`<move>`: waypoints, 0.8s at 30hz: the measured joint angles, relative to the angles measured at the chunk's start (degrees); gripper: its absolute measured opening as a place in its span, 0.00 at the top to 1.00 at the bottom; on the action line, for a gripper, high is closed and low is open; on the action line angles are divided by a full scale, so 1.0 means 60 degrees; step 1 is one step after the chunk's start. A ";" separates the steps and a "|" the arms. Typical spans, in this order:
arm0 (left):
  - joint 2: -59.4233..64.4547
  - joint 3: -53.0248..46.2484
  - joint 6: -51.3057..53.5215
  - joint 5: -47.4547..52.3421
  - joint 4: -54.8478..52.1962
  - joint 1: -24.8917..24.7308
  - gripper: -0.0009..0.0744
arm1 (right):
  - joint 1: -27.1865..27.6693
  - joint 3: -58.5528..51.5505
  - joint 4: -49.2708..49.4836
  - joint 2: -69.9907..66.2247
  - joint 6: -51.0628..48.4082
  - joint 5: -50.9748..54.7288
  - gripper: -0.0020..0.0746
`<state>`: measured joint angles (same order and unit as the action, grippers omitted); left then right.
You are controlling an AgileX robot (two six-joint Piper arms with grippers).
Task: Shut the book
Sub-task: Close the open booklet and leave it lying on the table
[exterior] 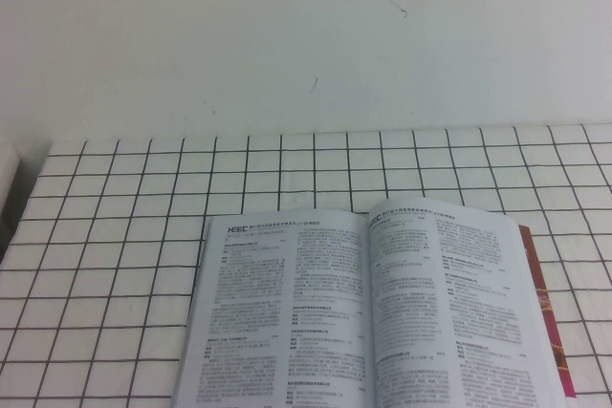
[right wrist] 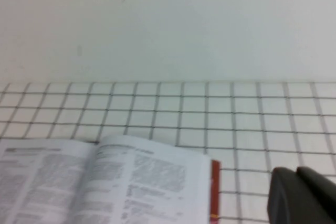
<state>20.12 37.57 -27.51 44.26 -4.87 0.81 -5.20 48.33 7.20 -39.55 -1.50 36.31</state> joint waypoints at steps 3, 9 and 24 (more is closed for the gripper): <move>0.0000 -0.0281 0.0129 0.0012 0.0225 0.0000 0.99 | -0.0263 -0.0246 0.1580 -0.0551 -0.1314 0.0201 0.98; 0.0423 -0.0802 0.1928 0.0222 0.1214 0.0000 0.99 | -0.0750 -0.0415 0.4780 -0.2421 -0.6258 0.1164 0.98; 0.4131 -0.0802 0.8069 0.1093 0.6315 0.0000 0.99 | -0.3114 0.0274 0.6443 -0.6768 -0.8899 0.1707 0.98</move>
<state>44.90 32.76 20.90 50.82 33.02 0.81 -23.88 49.98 45.86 -80.16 -54.89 46.55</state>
